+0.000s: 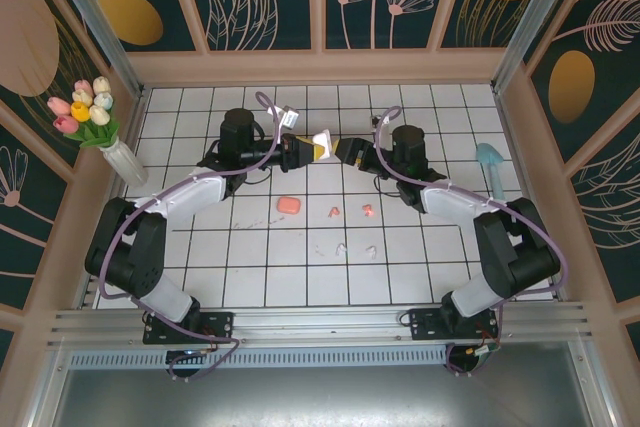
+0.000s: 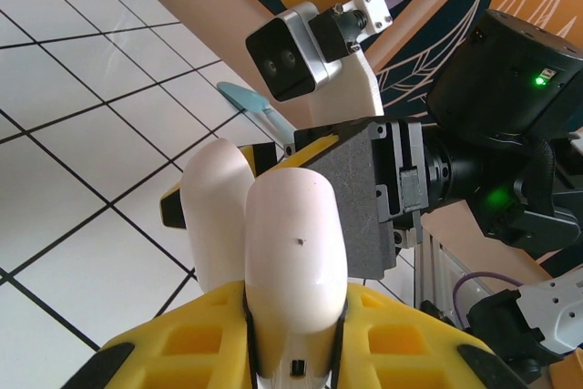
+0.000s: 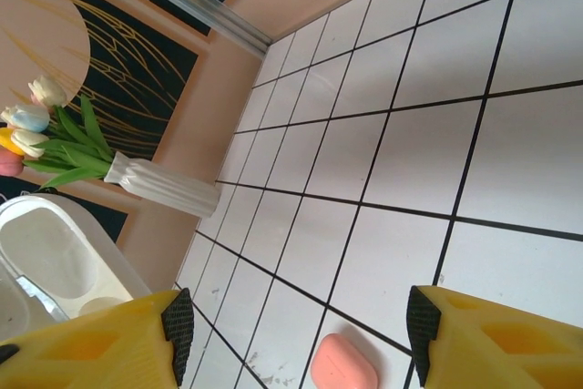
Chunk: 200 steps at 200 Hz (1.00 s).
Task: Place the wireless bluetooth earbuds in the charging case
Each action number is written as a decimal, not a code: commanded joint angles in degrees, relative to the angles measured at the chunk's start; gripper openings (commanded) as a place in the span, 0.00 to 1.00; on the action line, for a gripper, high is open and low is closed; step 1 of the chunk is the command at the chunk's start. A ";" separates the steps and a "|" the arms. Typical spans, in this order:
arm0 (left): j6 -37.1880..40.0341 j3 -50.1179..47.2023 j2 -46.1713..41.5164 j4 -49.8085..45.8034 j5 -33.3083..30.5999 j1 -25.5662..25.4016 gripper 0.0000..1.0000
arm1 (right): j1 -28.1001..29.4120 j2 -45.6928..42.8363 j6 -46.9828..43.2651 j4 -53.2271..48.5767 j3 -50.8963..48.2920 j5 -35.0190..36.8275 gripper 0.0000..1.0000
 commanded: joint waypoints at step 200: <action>-10.00 2.71 0.97 11.61 9.51 -0.15 0.00 | -5.84 -11.26 2.13 10.86 -5.78 -18.19 0.54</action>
